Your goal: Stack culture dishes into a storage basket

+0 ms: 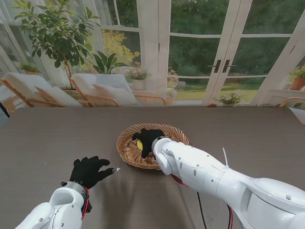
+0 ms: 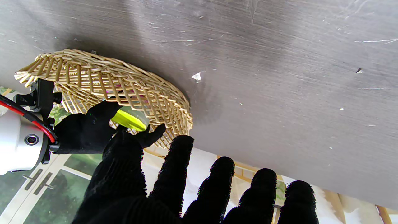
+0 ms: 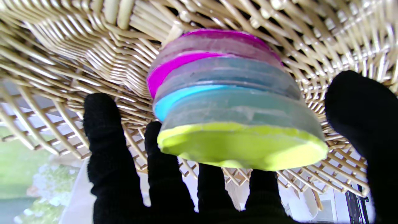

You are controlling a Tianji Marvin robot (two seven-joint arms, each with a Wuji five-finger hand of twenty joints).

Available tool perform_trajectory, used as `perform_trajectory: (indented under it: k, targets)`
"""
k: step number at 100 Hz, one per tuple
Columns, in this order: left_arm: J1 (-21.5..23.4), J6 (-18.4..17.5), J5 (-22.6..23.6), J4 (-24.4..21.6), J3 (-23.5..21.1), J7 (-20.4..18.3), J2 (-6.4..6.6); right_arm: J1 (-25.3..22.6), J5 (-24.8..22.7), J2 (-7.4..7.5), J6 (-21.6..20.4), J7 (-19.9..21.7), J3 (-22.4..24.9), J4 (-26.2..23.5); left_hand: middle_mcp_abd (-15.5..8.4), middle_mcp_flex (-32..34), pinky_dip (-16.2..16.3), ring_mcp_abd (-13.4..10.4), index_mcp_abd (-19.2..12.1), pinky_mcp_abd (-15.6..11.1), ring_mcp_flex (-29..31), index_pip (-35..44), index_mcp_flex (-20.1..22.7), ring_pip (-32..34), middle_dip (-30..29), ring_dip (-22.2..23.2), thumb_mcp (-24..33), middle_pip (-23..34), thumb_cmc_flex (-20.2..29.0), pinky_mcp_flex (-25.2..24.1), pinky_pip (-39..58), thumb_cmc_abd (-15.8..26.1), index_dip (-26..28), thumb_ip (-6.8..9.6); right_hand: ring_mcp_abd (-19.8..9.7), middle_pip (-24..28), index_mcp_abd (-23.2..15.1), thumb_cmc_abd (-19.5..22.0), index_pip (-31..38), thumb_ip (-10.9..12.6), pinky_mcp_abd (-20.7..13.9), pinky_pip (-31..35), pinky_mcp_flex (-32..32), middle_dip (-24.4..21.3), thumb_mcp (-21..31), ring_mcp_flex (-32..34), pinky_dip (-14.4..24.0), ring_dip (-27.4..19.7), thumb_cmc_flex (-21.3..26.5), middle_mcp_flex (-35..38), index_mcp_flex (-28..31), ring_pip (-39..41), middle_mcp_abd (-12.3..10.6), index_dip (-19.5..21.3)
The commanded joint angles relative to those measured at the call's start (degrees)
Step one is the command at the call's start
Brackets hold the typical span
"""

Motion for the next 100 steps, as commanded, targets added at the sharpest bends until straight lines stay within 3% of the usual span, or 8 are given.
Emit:
perform_trajectory:
  k: [1,61,100]
  targets:
    - [0.28,-0.04,-0.19,-0.05,-0.09,-0.98,-0.10,-0.33,-0.34,0.20,0.16,0.74,0.07,-0.89,0.72,0.60,0.60,0.84,0.48,-0.37,1.87,0.07,1.35,-0.09,0.48,0.26,-0.25,-0.08,1.94,0.07,0.06,2.25,0.14,2.01,1.45,-0.51,0.13,0.05,-0.97,-0.16,3.43,-1.49,-17.01,-0.78,-1.73,-1.84,-0.23,-0.54,-2.33,-2.64,-2.77,-0.59,-0.92,0.42]
    - [0.72,-0.61,-0.34,-0.11,-0.47,-0.64,-0.16,-1.16,-1.65,2.72,2.14,1.66,1.85,-6.30,0.71,0.52,0.57,0.95,0.47,-0.27,1.80,0.09,1.39,-0.11,0.47,0.23,-0.28,-0.11,1.89,0.08,0.04,2.28,0.15,2.00,1.33,-0.70,0.28,1.20,-0.72,-0.20,3.53,-2.07,-17.60,-0.86,-2.28,-1.86,-0.32,-0.92,-3.06,-2.43,-2.42,-0.49,-0.70,2.47]
    - [1.21,-1.07,-0.12,-0.31,-0.81,-0.33,-0.20,-1.73,-2.25,3.52,2.81,1.34,2.89,-8.31,0.70,0.50,0.53,0.87,0.38,0.08,1.89,0.08,1.37,-0.06,0.47,0.24,-0.29,-0.11,1.85,0.17,0.03,2.25,0.15,2.00,1.11,-0.91,0.93,3.16,-0.51,0.05,3.73,-3.46,-18.66,-0.92,-3.41,-2.26,-0.88,-1.06,-3.43,-2.30,-2.36,-0.67,-0.63,2.87]
